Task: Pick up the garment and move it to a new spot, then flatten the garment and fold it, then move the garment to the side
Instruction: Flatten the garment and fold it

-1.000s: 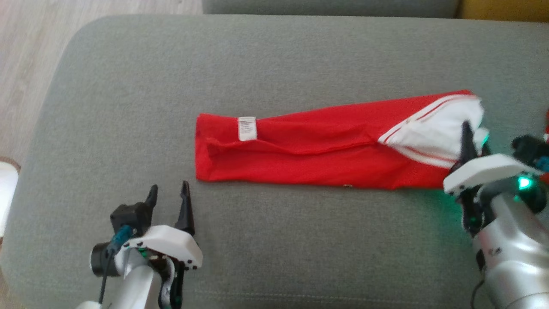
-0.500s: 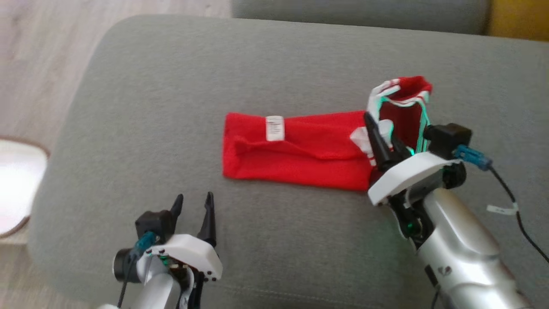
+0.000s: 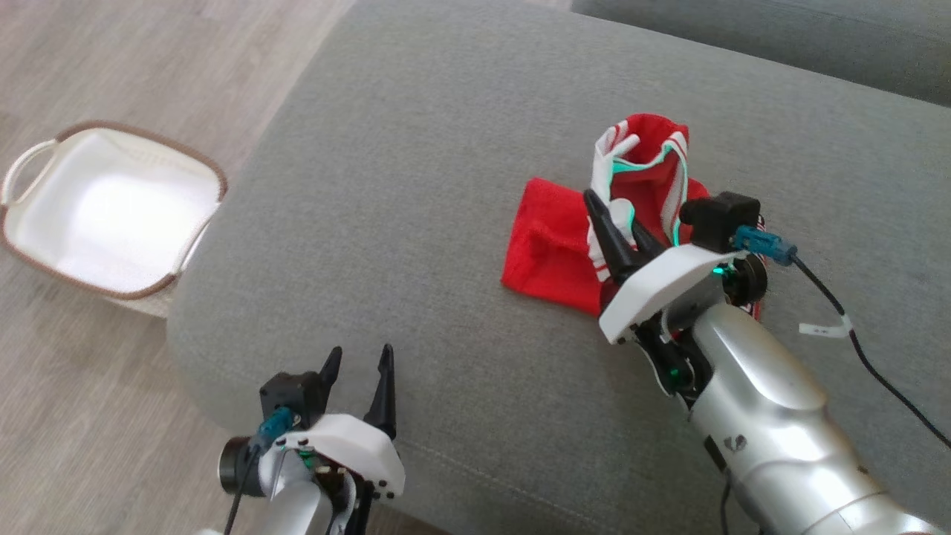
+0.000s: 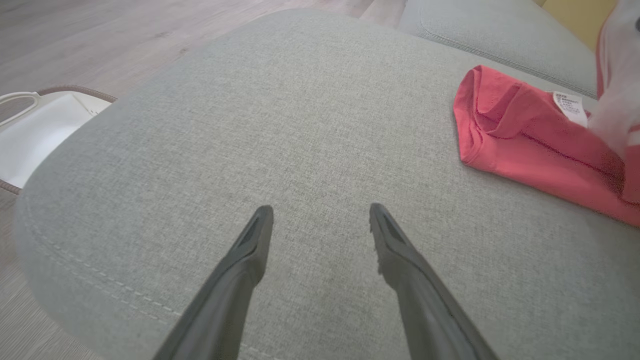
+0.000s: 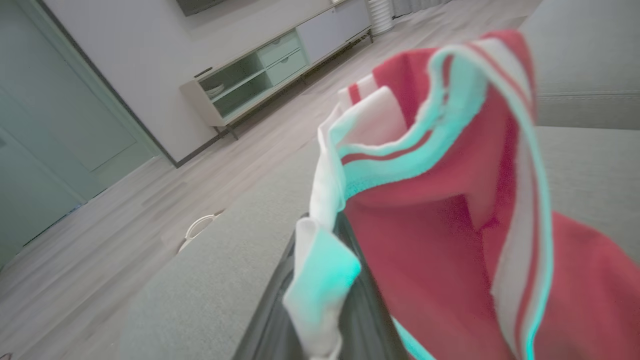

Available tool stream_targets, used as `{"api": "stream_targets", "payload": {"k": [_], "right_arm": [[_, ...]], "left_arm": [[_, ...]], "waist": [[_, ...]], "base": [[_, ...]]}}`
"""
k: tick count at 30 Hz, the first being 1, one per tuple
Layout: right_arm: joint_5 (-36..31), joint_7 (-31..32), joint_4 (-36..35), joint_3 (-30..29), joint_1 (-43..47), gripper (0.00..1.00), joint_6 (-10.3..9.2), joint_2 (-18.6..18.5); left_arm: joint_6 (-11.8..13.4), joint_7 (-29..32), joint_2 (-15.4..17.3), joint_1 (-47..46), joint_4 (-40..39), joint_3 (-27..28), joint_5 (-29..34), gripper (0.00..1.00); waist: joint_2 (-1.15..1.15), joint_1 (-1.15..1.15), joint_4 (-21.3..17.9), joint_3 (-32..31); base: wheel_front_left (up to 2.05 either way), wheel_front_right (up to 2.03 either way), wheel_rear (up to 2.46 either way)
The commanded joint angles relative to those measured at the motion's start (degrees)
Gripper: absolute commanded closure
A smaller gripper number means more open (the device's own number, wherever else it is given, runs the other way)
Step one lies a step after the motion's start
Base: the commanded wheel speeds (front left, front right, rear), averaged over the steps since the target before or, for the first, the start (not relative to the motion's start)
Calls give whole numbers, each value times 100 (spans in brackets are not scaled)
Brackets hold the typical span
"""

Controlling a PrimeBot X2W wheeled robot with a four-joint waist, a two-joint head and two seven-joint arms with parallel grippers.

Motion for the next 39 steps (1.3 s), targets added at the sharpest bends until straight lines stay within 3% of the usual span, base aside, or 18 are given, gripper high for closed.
{"api": "stream_targets", "payload": {"k": [1, 2, 8, 12, 20, 30, 39], "right_arm": [[70, -115, -135, 123, -206, 46, 37, 123], [186, -208, -160, 178, -245, 0, 37, 126], [182, -765, -51, 123, -416, 0, 37, 131], [-309, -875, 169, -574, -347, 0, 37, 126], [-1537, -885, -311, -2127, 383, 0, 37, 127], [-1819, -885, -342, -2479, 1214, 0, 37, 131], [-1763, -886, -350, -2353, 1634, 0, 37, 132]], "left_arm": [[34, -71, 42, -136, -146, 135, -40, 0], [46, -71, 42, -138, -144, 118, -49, 0], [105, -71, 42, -222, -205, 181, -2, 0], [137, -71, 42, -262, -293, 329, 100, 0], [163, -71, 42, -247, -467, 708, 403, 0], [123, -71, 42, 4, -582, 1138, 585, 0], [116, -71, 42, 303, -623, 1385, 670, 0]], "waist": [[0, 0, 107, 19], [0, 0, 105, 12], [0, 0, -271, -56], [0, 0, -700, -106], [0, 0, -1552, -245], [0, 0, -2316, -429], [0, 0, -2652, -574]], "base": [[0, 0, 0], [0, 0, 0], [0, 0, 0], [0, 0, 0], [0, 0, 0], [0, 0, 0], [0, 0, 0]]}}
